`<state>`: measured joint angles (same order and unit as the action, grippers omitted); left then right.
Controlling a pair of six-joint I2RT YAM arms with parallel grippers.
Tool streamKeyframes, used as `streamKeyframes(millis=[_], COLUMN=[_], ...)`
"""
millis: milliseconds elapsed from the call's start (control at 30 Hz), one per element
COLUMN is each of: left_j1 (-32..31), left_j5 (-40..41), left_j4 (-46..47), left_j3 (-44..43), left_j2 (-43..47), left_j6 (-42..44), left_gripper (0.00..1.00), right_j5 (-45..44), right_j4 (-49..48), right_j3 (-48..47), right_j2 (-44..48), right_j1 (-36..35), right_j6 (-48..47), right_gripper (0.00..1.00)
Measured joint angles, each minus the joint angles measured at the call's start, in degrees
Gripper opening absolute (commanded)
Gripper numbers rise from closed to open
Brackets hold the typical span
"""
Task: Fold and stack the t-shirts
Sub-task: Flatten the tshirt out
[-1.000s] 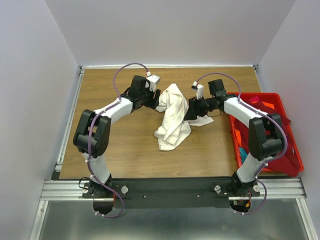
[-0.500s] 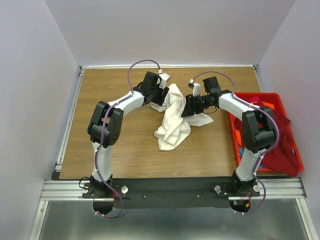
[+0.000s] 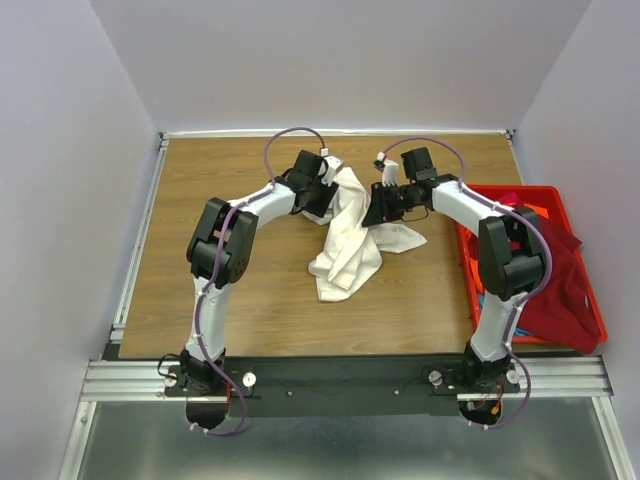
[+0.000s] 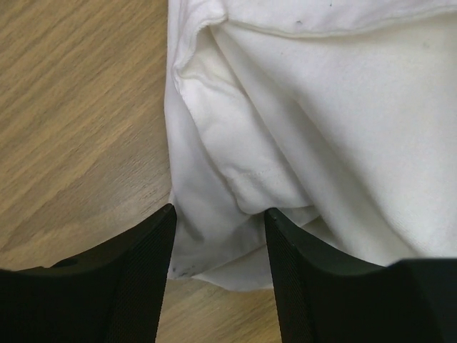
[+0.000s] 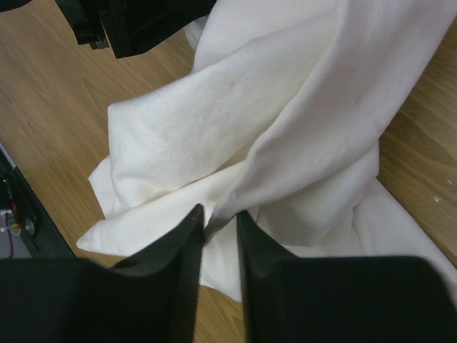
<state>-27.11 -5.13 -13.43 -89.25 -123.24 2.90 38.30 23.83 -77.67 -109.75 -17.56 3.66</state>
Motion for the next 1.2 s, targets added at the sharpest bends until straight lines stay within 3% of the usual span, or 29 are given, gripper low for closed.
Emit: streamKeyframes(millis=[100,200,300,333,367,567,733,1200], left_j1=[0.0,0.0,0.0,0.0,0.0,0.0,0.2,0.2], left_j5=[0.0,0.0,0.1,0.0,0.0,0.1,0.2,-2.1], left_j4=[0.0,0.2,0.7,0.8,0.9,2.3,2.7,6.6], left_j3=[0.0,0.0,0.0,0.0,0.0,1.4,6.0,15.3], left_j2=[-0.1,-0.1,-0.1,-0.1,-0.1,0.4,6.5,42.3], left_j6=[-0.5,-0.9,-1.2,-1.2,-1.1,-1.2,-1.0,-1.0], left_gripper=[0.52,0.4,0.19,0.05,0.0,0.0,0.0,0.0], right_j5=[-0.9,-2.3,-3.3,-3.7,-4.1,-6.8,-9.7,-23.9], right_j4=[0.0,0.4,1.0,1.2,1.5,4.9,8.5,14.5], right_j3=[-0.2,-0.4,-0.8,-1.0,-1.0,-2.0,-5.0,-14.5], right_j2=[0.0,-0.1,-0.1,-0.1,-0.1,2.0,7.4,26.7], right_j1=[0.0,0.0,0.0,0.0,0.0,0.0,0.0,0.0], right_j6=[0.0,-0.5,-1.0,-1.2,-1.5,-6.2,-12.1,-28.2], right_gripper=[0.09,0.02,0.01,0.01,0.01,0.01,0.01,0.01])
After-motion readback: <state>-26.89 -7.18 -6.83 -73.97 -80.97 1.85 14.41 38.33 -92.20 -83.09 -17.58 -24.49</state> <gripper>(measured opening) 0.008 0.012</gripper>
